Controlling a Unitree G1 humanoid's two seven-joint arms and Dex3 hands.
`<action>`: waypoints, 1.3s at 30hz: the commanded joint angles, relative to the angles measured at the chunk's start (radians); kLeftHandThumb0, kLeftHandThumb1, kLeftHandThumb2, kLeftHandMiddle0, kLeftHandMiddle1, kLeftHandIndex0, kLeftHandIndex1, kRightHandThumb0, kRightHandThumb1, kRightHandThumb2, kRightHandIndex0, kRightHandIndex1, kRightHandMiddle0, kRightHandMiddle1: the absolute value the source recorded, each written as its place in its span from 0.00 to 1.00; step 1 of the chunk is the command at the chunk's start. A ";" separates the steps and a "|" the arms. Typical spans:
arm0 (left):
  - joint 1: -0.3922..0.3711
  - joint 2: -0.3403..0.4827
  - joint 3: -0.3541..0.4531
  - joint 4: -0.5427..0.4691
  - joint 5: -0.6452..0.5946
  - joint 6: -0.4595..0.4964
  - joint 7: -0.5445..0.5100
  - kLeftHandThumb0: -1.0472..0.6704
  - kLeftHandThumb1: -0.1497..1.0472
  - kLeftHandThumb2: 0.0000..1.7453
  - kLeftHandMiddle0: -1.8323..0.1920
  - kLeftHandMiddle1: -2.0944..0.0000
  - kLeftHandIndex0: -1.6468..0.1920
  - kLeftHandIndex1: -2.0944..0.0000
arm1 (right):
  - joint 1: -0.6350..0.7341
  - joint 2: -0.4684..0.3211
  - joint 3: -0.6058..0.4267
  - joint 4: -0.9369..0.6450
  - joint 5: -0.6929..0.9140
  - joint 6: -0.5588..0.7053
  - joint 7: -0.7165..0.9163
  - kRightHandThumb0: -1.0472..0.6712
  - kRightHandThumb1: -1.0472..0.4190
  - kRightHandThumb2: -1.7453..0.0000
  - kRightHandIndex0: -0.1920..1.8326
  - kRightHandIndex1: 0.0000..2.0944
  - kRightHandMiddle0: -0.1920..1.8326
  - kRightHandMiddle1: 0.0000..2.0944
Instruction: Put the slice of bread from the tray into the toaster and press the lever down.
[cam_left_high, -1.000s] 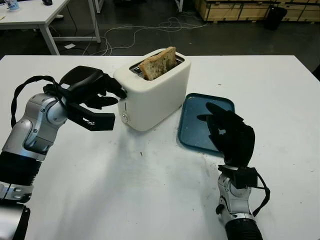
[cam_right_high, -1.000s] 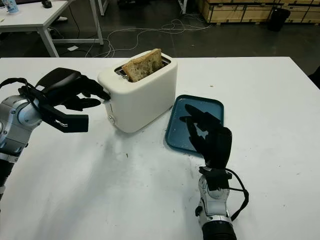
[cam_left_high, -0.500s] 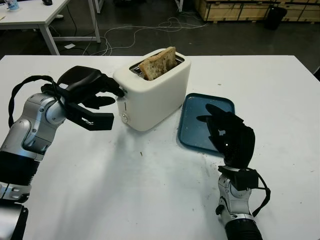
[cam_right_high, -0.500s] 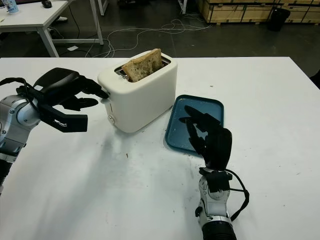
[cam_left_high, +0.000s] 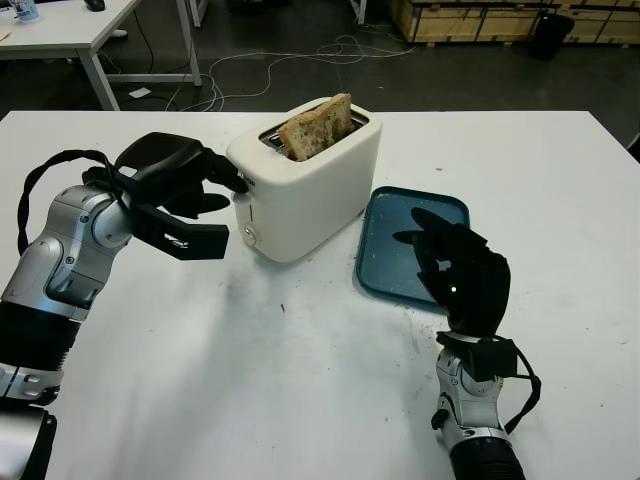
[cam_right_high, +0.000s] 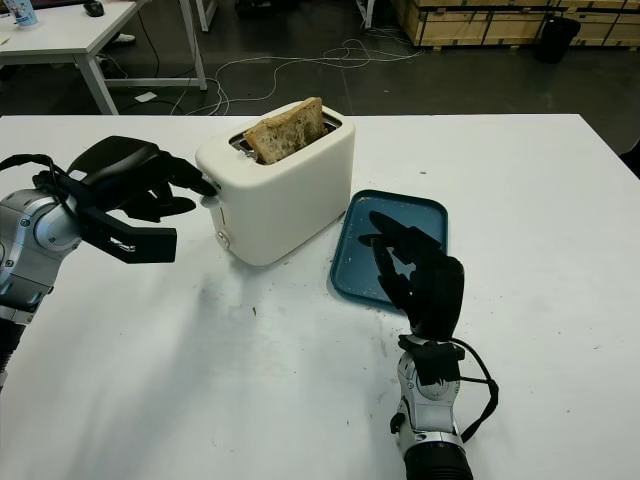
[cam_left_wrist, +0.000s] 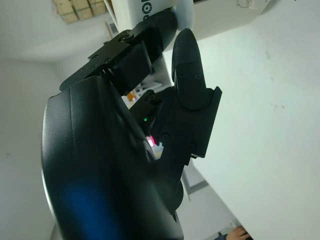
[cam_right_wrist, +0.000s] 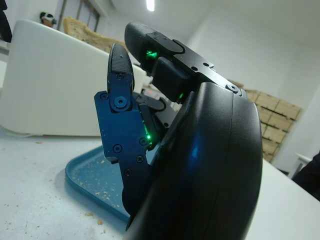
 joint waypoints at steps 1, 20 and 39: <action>-0.023 -0.006 -0.022 0.007 0.003 0.000 -0.015 0.44 0.79 0.35 0.42 0.57 0.41 1.00 | -0.003 -0.007 -0.005 -0.012 0.004 -0.019 0.001 0.40 0.09 0.84 0.50 0.39 0.62 0.01; 0.128 -0.659 -0.368 0.632 0.205 0.275 0.282 0.42 0.89 0.20 0.49 0.60 0.29 0.94 | 0.104 -0.059 -0.048 -0.138 0.018 0.034 0.007 0.38 0.09 0.85 0.52 0.36 0.62 0.01; 0.131 -0.571 -0.367 0.451 0.170 0.303 0.218 0.43 0.89 0.22 0.49 0.68 0.35 0.97 | 0.052 -0.096 -0.055 -0.091 -0.008 0.025 0.007 0.38 0.09 0.85 0.53 0.35 0.62 0.00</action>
